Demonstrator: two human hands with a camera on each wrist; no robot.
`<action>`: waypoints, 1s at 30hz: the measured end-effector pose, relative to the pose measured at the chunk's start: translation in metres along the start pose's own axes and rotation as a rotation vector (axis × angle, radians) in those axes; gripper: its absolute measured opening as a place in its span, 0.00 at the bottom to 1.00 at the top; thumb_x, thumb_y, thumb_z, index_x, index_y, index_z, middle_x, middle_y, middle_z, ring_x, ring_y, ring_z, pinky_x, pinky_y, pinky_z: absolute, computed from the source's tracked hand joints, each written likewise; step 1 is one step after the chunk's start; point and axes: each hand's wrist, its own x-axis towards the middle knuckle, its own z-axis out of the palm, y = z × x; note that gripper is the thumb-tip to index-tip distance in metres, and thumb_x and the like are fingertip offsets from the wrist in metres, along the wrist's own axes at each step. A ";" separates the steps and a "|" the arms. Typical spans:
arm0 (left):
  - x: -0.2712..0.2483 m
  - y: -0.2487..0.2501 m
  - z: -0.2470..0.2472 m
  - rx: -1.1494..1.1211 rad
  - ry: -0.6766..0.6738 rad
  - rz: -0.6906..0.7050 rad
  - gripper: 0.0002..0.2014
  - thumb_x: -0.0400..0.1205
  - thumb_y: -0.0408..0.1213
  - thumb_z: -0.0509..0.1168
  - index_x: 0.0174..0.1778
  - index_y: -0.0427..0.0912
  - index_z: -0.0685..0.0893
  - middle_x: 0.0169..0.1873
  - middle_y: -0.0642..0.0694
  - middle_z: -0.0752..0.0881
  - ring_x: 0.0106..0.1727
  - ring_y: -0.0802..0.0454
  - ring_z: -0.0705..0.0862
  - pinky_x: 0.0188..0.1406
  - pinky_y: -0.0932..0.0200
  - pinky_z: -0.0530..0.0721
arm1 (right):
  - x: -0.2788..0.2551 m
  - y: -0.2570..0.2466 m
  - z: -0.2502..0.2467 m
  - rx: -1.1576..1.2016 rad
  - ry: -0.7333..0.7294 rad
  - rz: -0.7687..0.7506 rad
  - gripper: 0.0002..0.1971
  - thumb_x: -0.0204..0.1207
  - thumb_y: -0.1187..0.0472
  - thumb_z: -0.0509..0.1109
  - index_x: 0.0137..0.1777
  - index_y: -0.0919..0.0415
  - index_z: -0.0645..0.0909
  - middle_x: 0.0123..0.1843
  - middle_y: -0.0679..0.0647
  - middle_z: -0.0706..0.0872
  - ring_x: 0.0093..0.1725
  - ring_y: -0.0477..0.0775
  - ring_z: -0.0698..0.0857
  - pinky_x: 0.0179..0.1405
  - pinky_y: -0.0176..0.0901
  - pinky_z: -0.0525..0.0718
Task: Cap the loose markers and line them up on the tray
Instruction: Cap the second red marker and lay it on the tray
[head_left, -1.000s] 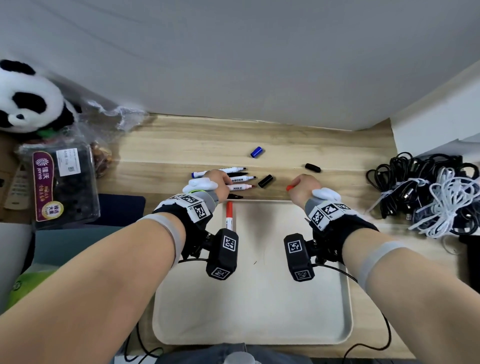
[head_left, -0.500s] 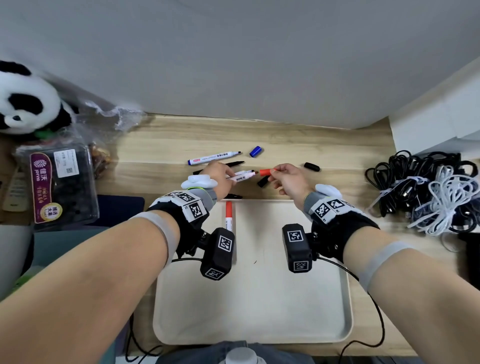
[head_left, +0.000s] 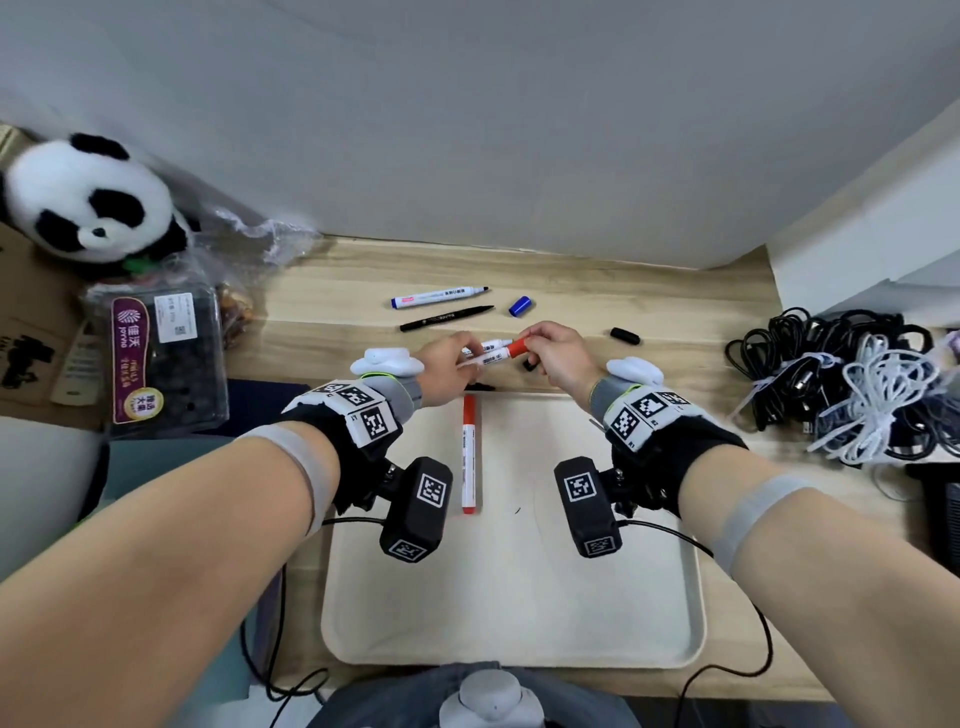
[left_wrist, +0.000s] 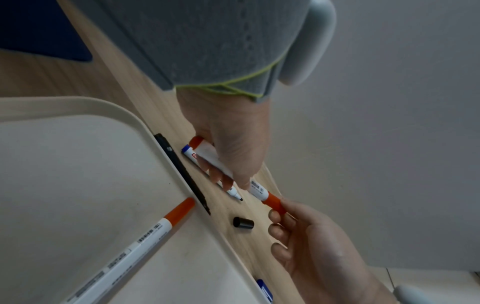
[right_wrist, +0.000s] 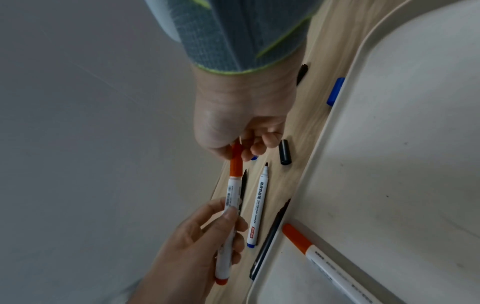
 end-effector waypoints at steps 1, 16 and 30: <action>-0.002 0.001 -0.001 -0.005 -0.004 0.021 0.08 0.83 0.38 0.62 0.56 0.45 0.81 0.43 0.42 0.85 0.39 0.46 0.78 0.39 0.56 0.77 | -0.001 0.001 0.001 -0.016 -0.013 -0.009 0.14 0.81 0.68 0.57 0.36 0.55 0.76 0.27 0.50 0.75 0.17 0.41 0.72 0.12 0.24 0.65; -0.039 0.014 -0.017 -0.470 -0.346 -0.101 0.14 0.88 0.44 0.55 0.53 0.42 0.83 0.26 0.50 0.69 0.13 0.64 0.62 0.10 0.73 0.56 | -0.040 -0.008 -0.002 -0.004 -0.210 -0.076 0.17 0.85 0.68 0.51 0.37 0.55 0.73 0.29 0.53 0.69 0.27 0.46 0.64 0.23 0.31 0.62; -0.039 0.016 0.003 -0.323 -0.017 0.082 0.07 0.84 0.36 0.64 0.48 0.41 0.87 0.24 0.48 0.78 0.11 0.66 0.71 0.20 0.72 0.69 | -0.034 -0.024 -0.004 -0.065 -0.178 0.159 0.15 0.84 0.64 0.53 0.37 0.61 0.74 0.25 0.51 0.66 0.11 0.40 0.60 0.13 0.31 0.57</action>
